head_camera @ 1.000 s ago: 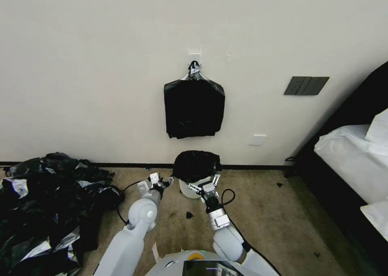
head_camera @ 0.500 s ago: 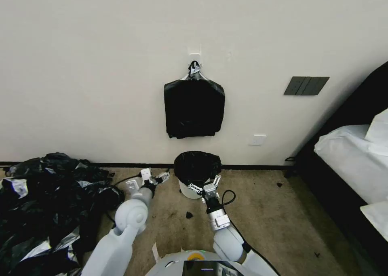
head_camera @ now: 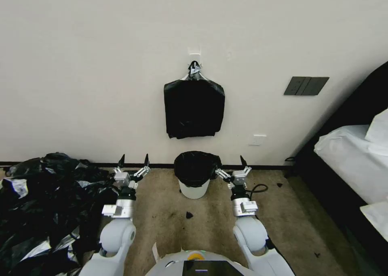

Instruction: Place a trash bag onto the trash bin.

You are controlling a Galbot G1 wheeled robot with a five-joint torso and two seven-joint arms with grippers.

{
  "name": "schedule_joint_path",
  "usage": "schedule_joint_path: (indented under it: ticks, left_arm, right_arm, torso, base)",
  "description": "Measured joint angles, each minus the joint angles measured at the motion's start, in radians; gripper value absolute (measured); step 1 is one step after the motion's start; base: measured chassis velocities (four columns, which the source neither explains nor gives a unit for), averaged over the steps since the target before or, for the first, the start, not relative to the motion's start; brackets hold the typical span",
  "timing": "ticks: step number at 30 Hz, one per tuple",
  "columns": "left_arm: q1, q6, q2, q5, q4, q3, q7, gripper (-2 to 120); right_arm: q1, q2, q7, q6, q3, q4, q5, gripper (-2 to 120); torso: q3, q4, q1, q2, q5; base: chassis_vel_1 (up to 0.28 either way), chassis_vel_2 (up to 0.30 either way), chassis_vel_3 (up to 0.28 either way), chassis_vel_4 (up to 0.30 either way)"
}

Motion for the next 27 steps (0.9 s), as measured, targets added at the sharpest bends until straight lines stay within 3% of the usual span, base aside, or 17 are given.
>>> schedule_joint_path:
  ticks: [2, 8, 16, 27]
  left_arm:
    - [0.009, -0.015, -0.014, 0.011, 0.0, 0.003, 0.0, 100]
    - [0.045, -0.043, -0.063, 0.092, 0.013, -0.004, 0.007, 100]
    - [0.035, -0.039, -0.053, 0.039, 0.01, -0.035, 0.072, 100]
    - [0.05, -0.054, -0.045, 0.02, 0.019, -0.026, 0.111, 100]
  right_arm:
    - [-0.007, 0.013, -0.003, 0.038, 0.005, -0.012, 0.001, 100]
    - [-0.049, 0.087, -0.085, 0.154, 0.091, -0.047, -0.159, 100]
    - [-0.065, 0.089, -0.089, 0.138, 0.109, -0.017, -0.132, 100]
    - [-0.055, 0.114, -0.054, 0.153, 0.072, -0.042, -0.128, 100]
  torso:
    - [0.0, 0.0001, 0.0, 0.0, 0.0002]
    - [0.0, 0.0001, 0.0, 0.0, -0.0002]
    - [0.0, 0.0, 0.0, 0.0, -0.0001]
    - [0.0, 0.0001, 0.0, 0.0, -0.0002]
  base:
    - [0.0, 0.0, 0.0, 0.0]
    - [0.0, 0.0, 0.0, 0.0]
    - [0.0, 0.0, 0.0, 0.0]
    - [0.0, 0.0, 0.0, 0.0]
